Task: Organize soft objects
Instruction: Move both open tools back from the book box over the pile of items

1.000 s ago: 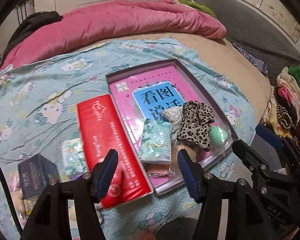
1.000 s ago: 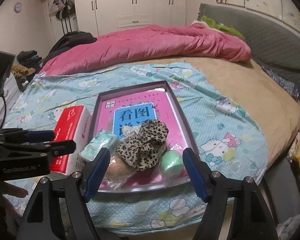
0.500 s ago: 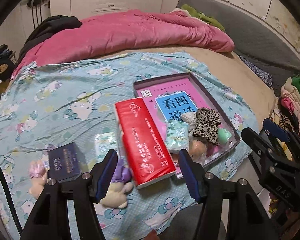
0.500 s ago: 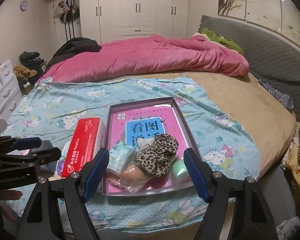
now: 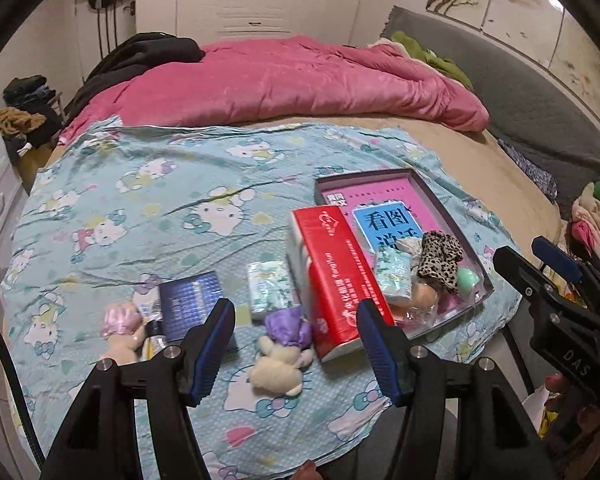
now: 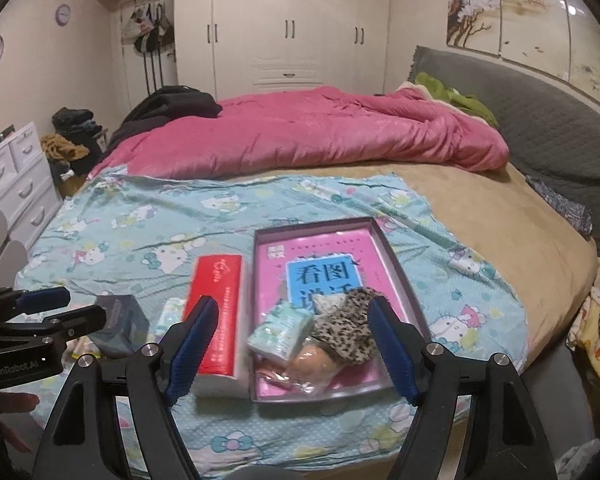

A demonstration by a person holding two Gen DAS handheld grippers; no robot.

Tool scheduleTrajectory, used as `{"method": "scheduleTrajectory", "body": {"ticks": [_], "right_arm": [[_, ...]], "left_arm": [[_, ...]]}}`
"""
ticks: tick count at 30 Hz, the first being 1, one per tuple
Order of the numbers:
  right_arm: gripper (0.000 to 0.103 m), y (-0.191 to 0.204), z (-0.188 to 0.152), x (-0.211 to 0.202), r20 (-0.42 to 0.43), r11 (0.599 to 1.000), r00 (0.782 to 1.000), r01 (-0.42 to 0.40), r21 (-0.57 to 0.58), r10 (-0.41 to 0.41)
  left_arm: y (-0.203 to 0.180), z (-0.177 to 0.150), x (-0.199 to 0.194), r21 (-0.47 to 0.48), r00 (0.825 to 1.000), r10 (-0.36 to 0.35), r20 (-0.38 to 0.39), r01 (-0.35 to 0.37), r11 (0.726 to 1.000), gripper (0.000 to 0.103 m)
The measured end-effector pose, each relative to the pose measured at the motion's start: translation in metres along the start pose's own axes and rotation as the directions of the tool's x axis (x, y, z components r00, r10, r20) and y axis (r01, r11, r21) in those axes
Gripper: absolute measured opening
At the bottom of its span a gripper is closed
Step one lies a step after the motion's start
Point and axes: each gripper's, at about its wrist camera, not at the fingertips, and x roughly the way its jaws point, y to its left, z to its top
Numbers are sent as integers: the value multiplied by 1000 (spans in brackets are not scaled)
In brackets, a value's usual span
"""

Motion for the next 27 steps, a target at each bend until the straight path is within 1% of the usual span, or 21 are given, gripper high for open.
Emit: {"method": "scheduleTrajectory", "body": {"ticks": [6,16,23,27], "right_arm": [[78,23,3,-4,3,999,999,-40,-35,40],[78,73,3,-6,-6,988,994,-110,-111,110],[78,110,-9,-2,-37,973,987,-160,-166,156],[78,126,-20,4,-60,965,983,-184,-187,176]], "left_arm": [[24,-7,-14,-35,1000,20,17,-20,999,63],[87,-21,-36,-141,995,91,29,-86,986,63],[137,-36,-44,-228,990,142,13,-136,964,63],[161,-49,-45,-257,985,172,-6,-168,952,63]]}}
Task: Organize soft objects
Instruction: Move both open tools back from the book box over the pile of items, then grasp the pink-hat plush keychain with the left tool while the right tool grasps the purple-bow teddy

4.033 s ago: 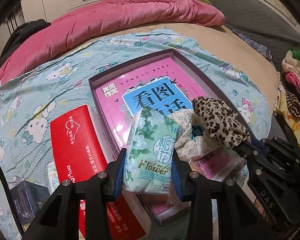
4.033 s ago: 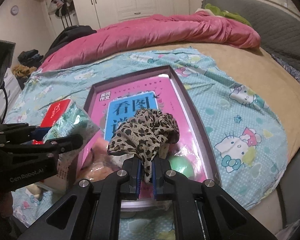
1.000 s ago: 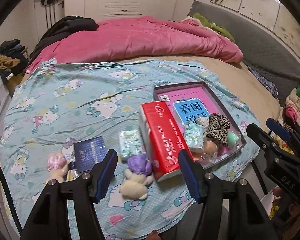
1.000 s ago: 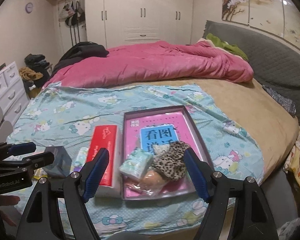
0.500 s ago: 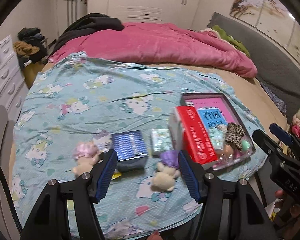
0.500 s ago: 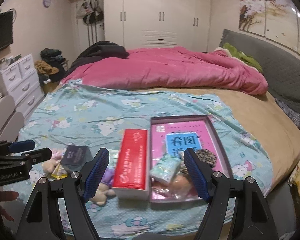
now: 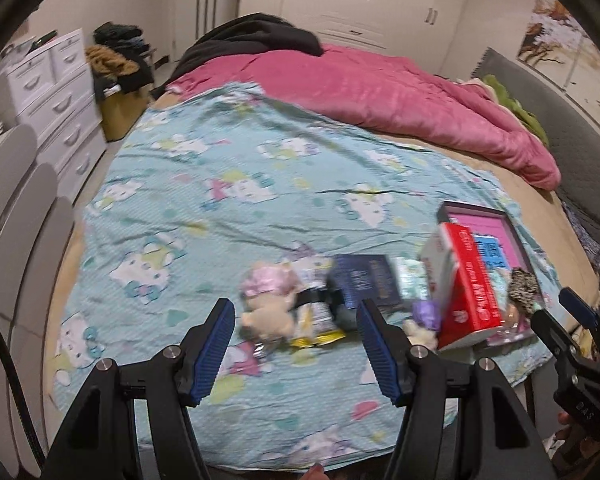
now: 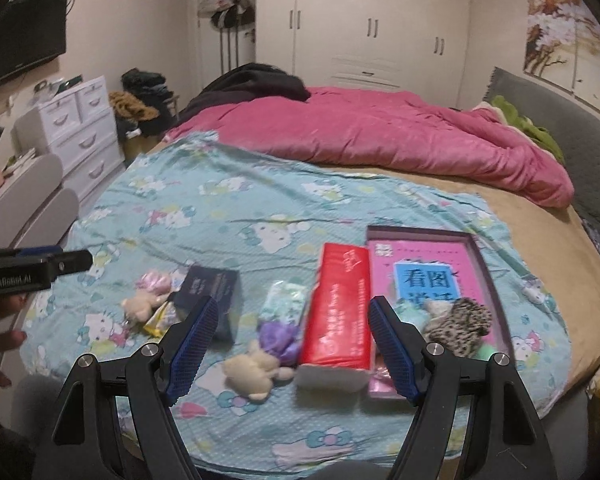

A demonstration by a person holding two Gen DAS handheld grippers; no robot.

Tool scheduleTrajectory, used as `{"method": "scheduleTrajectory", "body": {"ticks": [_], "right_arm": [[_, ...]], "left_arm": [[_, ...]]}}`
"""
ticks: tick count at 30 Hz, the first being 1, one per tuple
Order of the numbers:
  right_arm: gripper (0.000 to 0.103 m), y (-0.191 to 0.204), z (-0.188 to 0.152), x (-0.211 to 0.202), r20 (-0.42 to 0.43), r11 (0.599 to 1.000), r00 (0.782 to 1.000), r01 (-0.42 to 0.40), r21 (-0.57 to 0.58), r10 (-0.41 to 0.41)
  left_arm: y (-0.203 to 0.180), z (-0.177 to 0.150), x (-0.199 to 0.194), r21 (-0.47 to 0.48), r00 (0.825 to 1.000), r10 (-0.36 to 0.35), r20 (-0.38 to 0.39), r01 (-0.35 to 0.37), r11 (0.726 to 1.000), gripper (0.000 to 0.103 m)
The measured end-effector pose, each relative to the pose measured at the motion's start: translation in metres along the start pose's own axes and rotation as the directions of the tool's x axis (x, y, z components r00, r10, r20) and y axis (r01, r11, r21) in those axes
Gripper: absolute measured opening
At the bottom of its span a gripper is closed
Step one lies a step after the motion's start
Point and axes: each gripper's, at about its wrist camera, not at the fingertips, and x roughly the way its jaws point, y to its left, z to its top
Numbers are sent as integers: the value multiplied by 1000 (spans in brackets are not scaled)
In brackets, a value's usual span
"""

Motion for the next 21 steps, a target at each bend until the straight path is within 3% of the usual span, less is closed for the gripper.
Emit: {"method": "scheduleTrajectory", "body": {"ticks": [11,21], "right_arm": [[78,42,-35,42,-82,995,996,-35,-94,27],[78,67,-63,94,-189,988,982,-52,-147,24]], "left_arm": [[53,-25,45,-75,994,29,-107,-37,996,63],[46,-26,97,-56,982,4,-190,-15,998,63]]}}
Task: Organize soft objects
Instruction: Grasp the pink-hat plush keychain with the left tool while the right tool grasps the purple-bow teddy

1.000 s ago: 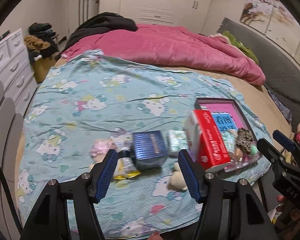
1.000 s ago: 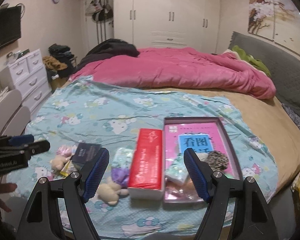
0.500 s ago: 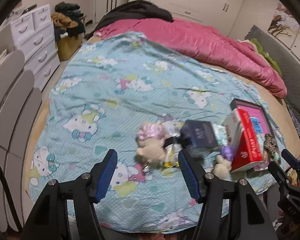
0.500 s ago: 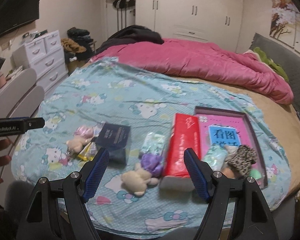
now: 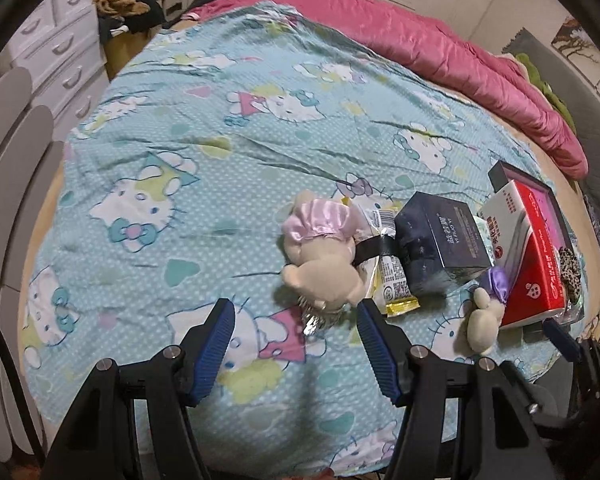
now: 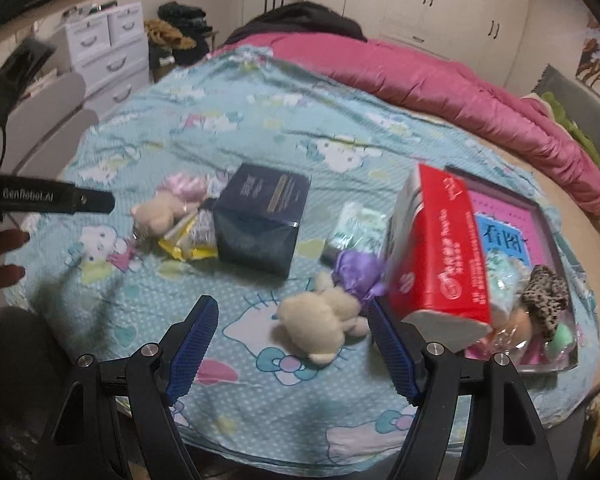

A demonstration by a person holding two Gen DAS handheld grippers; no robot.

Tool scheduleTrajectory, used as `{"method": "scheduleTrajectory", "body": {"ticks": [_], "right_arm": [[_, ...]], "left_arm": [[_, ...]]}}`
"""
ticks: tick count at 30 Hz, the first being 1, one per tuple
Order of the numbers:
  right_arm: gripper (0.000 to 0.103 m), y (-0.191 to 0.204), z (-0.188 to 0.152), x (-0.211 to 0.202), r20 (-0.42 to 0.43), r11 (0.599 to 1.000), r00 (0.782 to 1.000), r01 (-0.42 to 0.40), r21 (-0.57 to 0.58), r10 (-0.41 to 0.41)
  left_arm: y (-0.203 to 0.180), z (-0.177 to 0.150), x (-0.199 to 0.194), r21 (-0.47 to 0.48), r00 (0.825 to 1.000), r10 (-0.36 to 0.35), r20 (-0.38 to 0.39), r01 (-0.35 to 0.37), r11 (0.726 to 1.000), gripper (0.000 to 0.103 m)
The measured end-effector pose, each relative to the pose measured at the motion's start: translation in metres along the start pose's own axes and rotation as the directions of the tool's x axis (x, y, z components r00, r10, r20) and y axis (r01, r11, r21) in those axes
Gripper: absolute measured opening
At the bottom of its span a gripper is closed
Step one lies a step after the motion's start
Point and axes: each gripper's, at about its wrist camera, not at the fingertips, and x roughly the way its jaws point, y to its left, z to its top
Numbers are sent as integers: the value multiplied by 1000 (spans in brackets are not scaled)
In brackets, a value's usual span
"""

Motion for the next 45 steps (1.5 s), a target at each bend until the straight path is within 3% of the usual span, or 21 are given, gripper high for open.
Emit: {"method": "scheduleTrajectory", "body": {"ticks": [9,16,20,22,23,29,31,35,39,45], "right_arm": [[78,12,-2,48,-77,986,986,138,-89,-145],[78,16,-6,83,-108,948,957,245,-204,-271],[77,13,-7,93,-98,939,952,262,-222,-289],[71,13,-7,96,-87,934,950,274,-231,-300],[65,11,-7,98,-84,934,951,273,-231,-299],[55,7,-4,97,-65,943,960,253,-215,-273],[54,8,-3,89,-63,953,967,232,-196,-248],[53,2,2,69,-42,978,986,156,-138,-163],[53,-12,9,48,-29,996,997,77,-37,-78],[53,-19,13,27,-8,998,998,63,1,-63]], "left_arm": [[-6,23,39,-3,998,-38,-55,37,999,63],[-8,26,56,3,995,-55,-89,55,998,63],[-7,27,67,-5,992,-67,-111,67,998,63],[-5,29,70,-18,990,-77,-117,75,997,63],[-4,29,72,-24,990,-81,-119,79,997,63],[-3,32,84,-45,986,-102,-129,97,994,60],[-4,32,86,-49,984,-124,-129,118,992,50],[-8,32,86,-33,984,-119,-136,115,993,43],[-5,29,76,-45,985,-130,-110,126,991,42],[-8,28,51,-19,992,-113,-59,113,993,41]]}}
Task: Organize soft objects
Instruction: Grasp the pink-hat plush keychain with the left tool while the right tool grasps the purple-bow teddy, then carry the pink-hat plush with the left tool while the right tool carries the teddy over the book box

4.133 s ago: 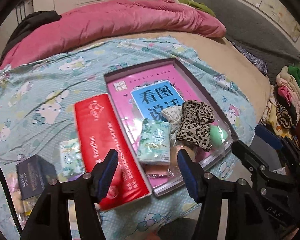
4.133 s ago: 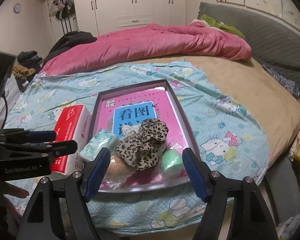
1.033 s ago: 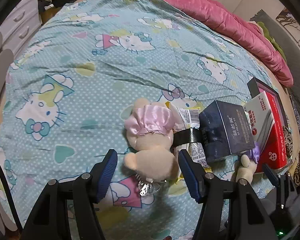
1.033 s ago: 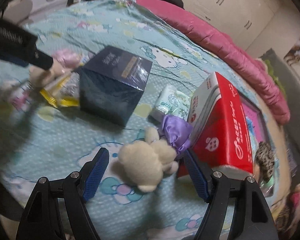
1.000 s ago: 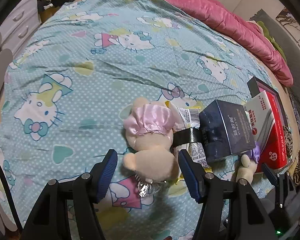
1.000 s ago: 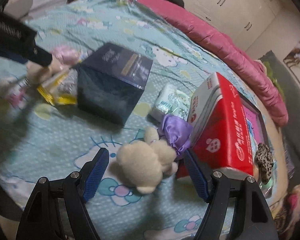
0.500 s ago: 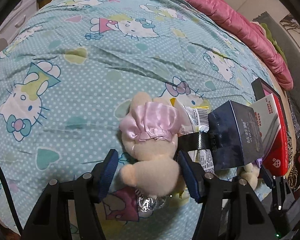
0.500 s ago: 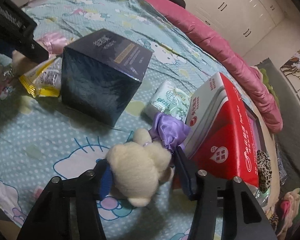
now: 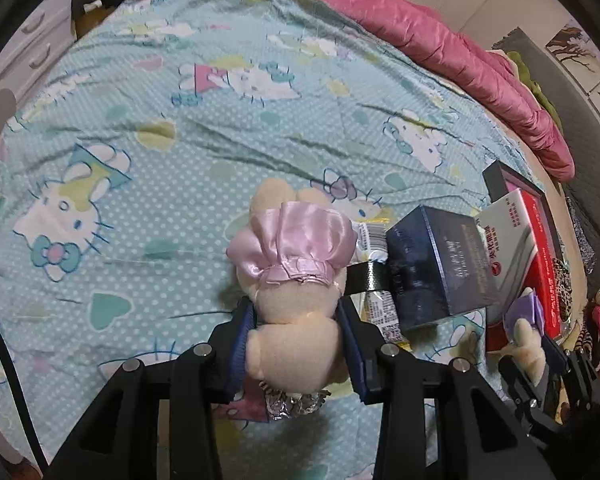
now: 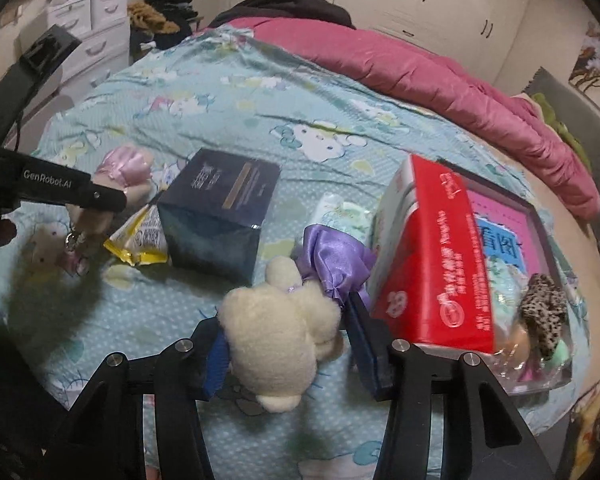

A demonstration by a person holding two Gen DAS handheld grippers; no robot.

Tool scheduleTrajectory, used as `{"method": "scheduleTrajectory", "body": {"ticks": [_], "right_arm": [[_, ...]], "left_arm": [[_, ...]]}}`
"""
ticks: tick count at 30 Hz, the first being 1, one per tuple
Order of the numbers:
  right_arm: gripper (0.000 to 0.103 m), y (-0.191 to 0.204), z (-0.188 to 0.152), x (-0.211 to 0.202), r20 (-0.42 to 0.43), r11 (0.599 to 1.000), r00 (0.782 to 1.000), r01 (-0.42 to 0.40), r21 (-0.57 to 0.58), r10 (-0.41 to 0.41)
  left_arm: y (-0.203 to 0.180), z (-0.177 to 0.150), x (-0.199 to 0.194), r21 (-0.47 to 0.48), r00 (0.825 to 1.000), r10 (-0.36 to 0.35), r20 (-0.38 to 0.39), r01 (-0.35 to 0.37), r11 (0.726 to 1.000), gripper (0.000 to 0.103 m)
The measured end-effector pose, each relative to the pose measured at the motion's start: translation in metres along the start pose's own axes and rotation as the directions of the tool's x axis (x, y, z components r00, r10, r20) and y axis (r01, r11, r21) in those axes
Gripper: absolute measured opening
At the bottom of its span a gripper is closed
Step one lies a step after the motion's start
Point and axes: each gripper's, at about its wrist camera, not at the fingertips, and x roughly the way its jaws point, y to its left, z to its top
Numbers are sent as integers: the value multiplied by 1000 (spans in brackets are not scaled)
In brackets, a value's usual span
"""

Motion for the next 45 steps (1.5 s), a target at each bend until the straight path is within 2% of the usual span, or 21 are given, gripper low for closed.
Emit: {"method": "scheduleTrajectory", "body": {"ticks": [3,9,15,27,45], "right_arm": [[53,0,1,-10,18,1000,1000,-8,6,8],[53,-7,8,-36,71,1000,997,-18,24,16],[54,-27,13,-71,140,997,990,-21,79,10],[54,-94,5,-121,231,977,973,-25,210,-25],[54,-202,-33,-168,259,924,955,40,379,-147]], "left_arm": [[-4,-2,-20,12,999,25,41,-25,1000,41],[-28,-9,-65,66,993,23,117,-30,997,41],[-67,-18,-94,98,986,-16,164,0,995,41],[-157,-33,-115,237,980,-67,187,21,971,41],[-281,-39,-122,406,968,-146,203,52,913,41]]}}
